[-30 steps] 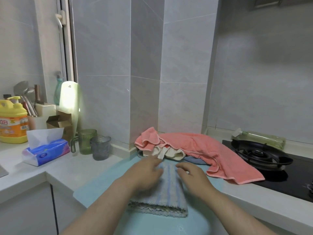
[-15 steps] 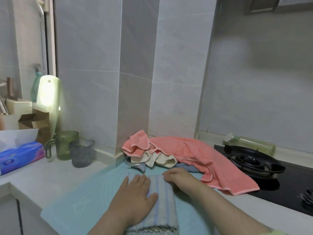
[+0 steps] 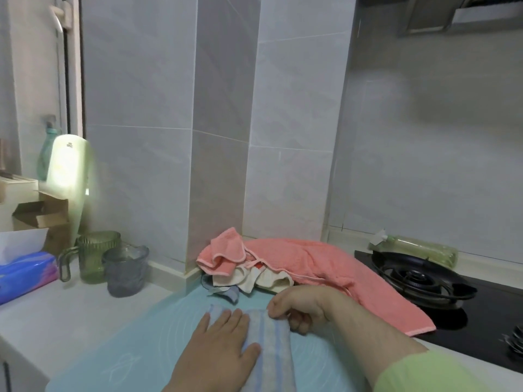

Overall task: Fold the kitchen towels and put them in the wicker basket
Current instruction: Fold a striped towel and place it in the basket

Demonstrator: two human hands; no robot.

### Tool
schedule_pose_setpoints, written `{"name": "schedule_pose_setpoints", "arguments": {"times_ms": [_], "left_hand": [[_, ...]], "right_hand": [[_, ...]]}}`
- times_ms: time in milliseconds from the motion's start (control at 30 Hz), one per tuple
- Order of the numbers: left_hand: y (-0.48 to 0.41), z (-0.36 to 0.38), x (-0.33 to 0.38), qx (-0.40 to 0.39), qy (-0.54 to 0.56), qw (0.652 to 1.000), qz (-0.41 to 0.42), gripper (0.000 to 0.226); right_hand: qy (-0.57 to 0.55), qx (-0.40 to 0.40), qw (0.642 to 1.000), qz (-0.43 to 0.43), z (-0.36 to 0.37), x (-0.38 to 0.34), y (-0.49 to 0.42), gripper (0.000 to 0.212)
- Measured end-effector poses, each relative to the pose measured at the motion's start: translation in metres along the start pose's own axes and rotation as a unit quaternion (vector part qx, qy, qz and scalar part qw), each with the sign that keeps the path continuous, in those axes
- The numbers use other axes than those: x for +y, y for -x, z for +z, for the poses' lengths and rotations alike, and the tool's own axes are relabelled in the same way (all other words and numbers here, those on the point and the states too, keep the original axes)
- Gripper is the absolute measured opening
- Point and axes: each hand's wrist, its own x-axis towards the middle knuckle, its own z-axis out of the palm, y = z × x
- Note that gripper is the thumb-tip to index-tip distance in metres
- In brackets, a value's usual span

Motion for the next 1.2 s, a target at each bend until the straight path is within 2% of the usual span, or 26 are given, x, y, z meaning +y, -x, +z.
{"name": "schedule_pose_setpoints", "arguments": {"times_ms": [100,267,367,400,500,533,667,733,833,900,1000,1067,1133,1200], "left_hand": [[0.003,-0.002,0.002,-0.007,0.007,1.0,-0.006,0.072],[0.003,0.001,-0.001,-0.012,0.02,1.0,-0.004,0.08],[0.004,0.002,-0.001,-0.005,0.024,1.0,-0.005,0.078],[0.004,0.002,-0.001,-0.002,0.027,1.0,-0.003,0.074],[0.004,0.001,0.0,0.016,0.037,0.999,0.006,0.062],[0.004,0.001,-0.001,0.02,0.036,0.999,0.012,0.059],[0.004,0.001,-0.01,0.038,0.092,0.995,0.005,0.053],[0.005,-0.001,-0.012,0.034,0.106,0.994,-0.006,0.052],[0.0,-0.001,-0.01,-0.013,0.05,0.999,-0.011,0.056],[-0.002,-0.002,-0.007,-0.054,0.028,0.998,-0.02,0.059],[-0.006,-0.003,-0.004,-0.063,0.015,0.997,-0.034,0.06],[-0.005,-0.002,-0.003,-0.052,0.016,0.998,-0.038,0.06],[-0.003,0.0,-0.005,-0.034,0.027,0.998,-0.037,0.06],[-0.002,0.003,-0.007,0.015,0.068,0.997,-0.038,0.058]], "right_hand": [[0.126,0.016,0.992,0.019,0.002,-0.013,0.006,0.007],[0.272,0.117,0.955,-0.019,0.018,-0.016,0.001,0.015],[0.312,0.2,0.926,-0.073,0.029,-0.002,0.007,0.02],[0.31,0.241,0.914,-0.098,0.033,0.004,0.012,0.02],[0.353,0.357,0.845,-0.187,0.06,0.024,0.026,0.025],[0.359,0.355,0.84,-0.202,0.07,0.027,0.03,0.029],[0.33,0.236,0.905,-0.125,0.09,0.035,0.044,0.054],[0.344,0.214,0.908,-0.109,0.089,0.038,0.05,0.064],[0.363,0.217,0.9,-0.105,0.088,0.046,0.054,0.112],[0.378,0.205,0.898,-0.095,0.086,0.047,0.051,0.123],[0.37,0.199,0.904,-0.082,0.085,0.044,0.049,0.117],[0.356,0.217,0.905,-0.083,0.089,0.043,0.052,0.093],[0.313,0.301,0.898,-0.068,0.097,0.046,0.056,0.069],[0.261,0.39,0.882,-0.036,0.103,0.042,0.065,0.042]]}}
